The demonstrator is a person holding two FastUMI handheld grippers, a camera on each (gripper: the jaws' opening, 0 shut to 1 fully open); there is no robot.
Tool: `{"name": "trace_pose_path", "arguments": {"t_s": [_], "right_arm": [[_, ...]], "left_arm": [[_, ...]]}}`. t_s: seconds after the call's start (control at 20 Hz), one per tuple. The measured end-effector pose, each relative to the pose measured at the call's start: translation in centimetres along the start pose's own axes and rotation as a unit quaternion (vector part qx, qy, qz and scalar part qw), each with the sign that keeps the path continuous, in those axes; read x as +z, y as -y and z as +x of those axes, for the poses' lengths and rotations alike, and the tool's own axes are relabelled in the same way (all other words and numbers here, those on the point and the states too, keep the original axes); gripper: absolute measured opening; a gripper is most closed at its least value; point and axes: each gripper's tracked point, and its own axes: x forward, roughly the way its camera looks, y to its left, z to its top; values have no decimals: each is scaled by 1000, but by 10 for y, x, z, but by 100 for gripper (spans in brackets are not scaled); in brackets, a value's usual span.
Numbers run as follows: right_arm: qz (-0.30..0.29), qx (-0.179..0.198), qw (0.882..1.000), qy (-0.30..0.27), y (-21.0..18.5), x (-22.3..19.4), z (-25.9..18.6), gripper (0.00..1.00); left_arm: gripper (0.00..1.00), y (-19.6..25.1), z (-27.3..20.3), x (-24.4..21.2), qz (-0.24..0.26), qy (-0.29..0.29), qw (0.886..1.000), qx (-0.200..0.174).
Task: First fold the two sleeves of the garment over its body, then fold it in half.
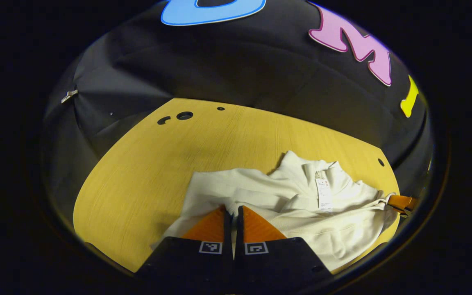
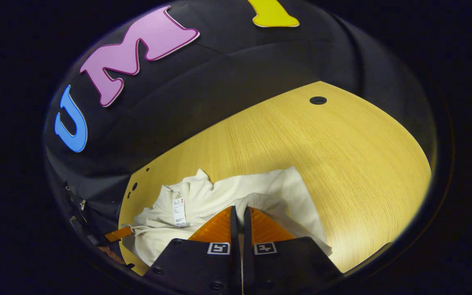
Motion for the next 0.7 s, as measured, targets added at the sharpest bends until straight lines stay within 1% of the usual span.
{"name": "trace_pose_path", "arguments": {"t_s": [0.1,0.3,0.4,0.55,0.7], "right_arm": [[-4,-5,1000,-13,7,-7,9,6],[-8,-12,999,-30,17,-16,21,6],[-8,-15,999,-34,20,-18,26,6],[6,-15,999,-38,20,-18,27,6],[7,-13,999,-40,19,-18,25,12]], "left_arm": [[6,-3,11,-6,-5,-14,1000,10],[6,-6,21,-19,3,-30,999,27],[6,-7,24,-19,-1,-28,999,28],[6,-6,22,-18,-7,-29,999,29],[6,-8,23,-19,10,-23,999,41]]}}
